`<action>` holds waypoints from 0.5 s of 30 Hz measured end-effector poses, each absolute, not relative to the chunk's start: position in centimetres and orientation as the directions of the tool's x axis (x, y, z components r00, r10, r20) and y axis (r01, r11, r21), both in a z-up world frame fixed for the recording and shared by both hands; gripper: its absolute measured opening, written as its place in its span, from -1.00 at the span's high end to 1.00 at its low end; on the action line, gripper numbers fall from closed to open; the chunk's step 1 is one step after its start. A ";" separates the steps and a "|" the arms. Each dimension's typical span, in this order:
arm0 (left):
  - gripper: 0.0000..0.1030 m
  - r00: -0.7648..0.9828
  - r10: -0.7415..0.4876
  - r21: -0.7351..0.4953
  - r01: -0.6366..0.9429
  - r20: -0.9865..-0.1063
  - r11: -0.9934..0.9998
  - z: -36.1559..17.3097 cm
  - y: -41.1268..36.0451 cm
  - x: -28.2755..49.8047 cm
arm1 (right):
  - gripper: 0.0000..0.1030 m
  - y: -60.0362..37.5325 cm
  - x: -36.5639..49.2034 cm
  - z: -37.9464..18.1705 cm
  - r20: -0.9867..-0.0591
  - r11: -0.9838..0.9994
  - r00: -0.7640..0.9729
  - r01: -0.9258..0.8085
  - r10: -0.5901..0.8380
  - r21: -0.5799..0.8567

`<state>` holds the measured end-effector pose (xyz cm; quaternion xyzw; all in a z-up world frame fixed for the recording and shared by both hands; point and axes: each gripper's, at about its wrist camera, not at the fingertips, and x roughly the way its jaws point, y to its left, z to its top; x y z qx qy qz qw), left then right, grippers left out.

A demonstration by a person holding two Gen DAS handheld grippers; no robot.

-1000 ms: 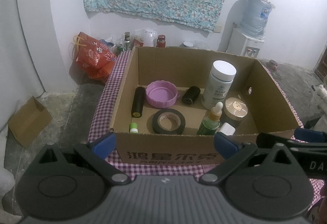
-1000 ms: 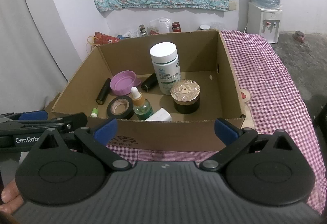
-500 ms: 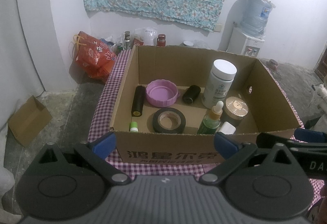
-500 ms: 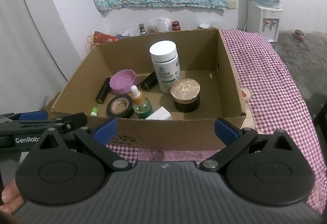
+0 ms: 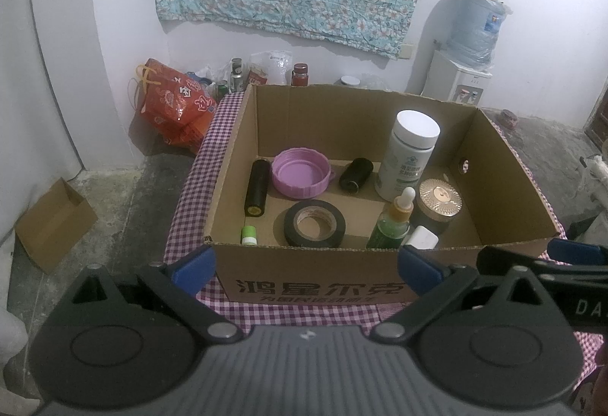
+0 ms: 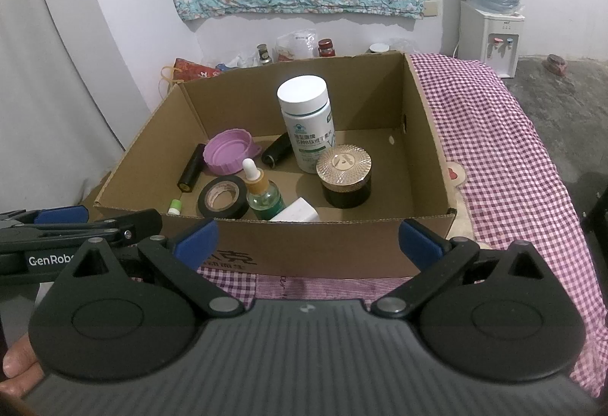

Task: Organize rigid objects

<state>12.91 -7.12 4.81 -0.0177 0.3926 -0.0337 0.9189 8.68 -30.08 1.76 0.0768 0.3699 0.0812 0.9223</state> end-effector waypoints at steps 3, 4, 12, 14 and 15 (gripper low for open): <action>-0.99 0.690 -0.076 -0.059 0.048 -0.720 0.997 4.8 -7.1 12.9 | -0.97 -30.1 8.6 1.7 -0.671 0.975 0.713 -0.092 0.207 0.203; -0.99 0.689 -0.076 -0.059 0.048 -0.720 0.997 4.8 -7.1 12.9 | -0.97 -30.1 8.6 1.7 -0.670 0.975 0.713 -0.092 0.206 0.202; -0.99 0.691 -0.075 -0.057 0.048 -0.719 0.997 4.8 -7.1 12.8 | -0.97 -30.1 8.5 1.8 -0.670 0.975 0.713 -0.092 0.206 0.202; -0.99 0.692 -0.075 -0.057 0.049 -0.718 0.997 4.8 -7.1 12.8 | -0.97 -30.1 8.6 1.8 -0.670 0.975 0.713 -0.092 0.206 0.202; -0.99 0.692 -0.075 -0.057 0.049 -0.718 0.997 4.8 -7.1 12.8 | -0.97 -30.1 8.6 1.8 -0.670 0.975 0.713 -0.092 0.206 0.202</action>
